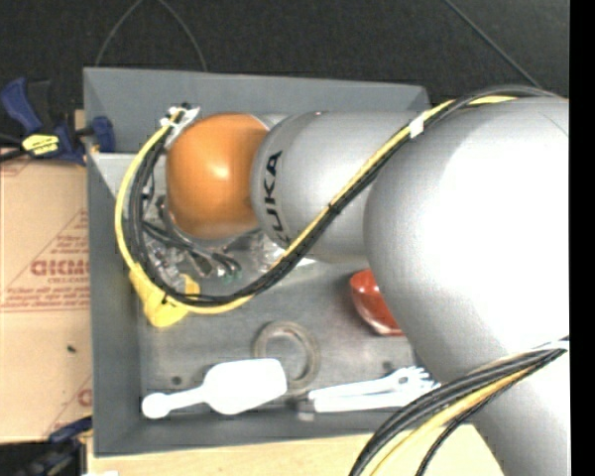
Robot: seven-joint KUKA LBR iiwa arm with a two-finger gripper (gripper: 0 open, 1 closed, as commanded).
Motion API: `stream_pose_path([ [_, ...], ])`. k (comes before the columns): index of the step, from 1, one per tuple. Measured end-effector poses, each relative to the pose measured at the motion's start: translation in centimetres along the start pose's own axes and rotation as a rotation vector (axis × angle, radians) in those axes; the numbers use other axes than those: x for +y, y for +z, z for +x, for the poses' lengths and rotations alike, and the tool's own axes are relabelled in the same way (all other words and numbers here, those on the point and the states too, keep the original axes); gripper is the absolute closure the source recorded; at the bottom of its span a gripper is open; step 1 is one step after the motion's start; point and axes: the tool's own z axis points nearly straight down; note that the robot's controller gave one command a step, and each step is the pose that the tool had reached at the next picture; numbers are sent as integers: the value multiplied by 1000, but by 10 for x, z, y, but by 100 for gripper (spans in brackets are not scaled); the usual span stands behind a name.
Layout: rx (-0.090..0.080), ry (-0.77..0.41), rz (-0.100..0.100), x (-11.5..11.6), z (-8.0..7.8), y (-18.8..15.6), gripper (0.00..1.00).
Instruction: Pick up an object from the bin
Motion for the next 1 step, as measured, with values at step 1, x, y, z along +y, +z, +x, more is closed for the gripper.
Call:
stream_pose_path([
  [1,-2,-9,1,0,0,0,100],
])
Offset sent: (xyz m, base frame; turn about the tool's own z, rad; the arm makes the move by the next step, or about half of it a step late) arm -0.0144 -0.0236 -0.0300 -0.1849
